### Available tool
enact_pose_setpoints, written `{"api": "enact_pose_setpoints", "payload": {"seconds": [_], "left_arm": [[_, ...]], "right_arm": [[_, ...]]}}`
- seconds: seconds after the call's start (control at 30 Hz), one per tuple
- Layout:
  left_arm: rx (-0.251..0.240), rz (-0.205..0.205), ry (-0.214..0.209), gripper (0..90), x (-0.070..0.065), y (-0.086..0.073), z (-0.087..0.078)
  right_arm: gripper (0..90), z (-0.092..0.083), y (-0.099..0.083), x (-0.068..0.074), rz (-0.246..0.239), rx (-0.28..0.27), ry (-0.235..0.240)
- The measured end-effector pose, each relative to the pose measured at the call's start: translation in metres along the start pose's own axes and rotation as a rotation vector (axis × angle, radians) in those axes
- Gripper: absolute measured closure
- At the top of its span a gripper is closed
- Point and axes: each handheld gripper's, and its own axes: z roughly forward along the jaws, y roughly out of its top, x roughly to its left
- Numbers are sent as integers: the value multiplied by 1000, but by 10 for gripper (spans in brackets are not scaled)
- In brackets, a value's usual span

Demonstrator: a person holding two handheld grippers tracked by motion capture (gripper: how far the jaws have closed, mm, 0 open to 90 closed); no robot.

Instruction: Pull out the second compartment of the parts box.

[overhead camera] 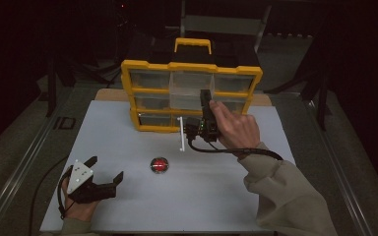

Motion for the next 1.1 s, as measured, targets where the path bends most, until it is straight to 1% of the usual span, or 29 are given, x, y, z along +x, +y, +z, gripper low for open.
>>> {"api": "enact_pose_setpoints", "payload": {"seconds": [0.23,0.67,0.93,1.0,1.1], "left_arm": [[0,0,-1,0,0,0,0],[1,0,1,0,0,0,0],[2,0,2,0,0,0,0],[3,0,2,0,0,0,0],[2,-1,2,0,0,0,0]], "right_arm": [[798,-4,-1,1,-3,-11,-3],[790,-7,0,4,-6,-9,14],[784,-8,-1,5,-1,-12,8],[775,-8,-1,5,6,-11,6],[716,-7,-1,7,15,-11,3]]}}
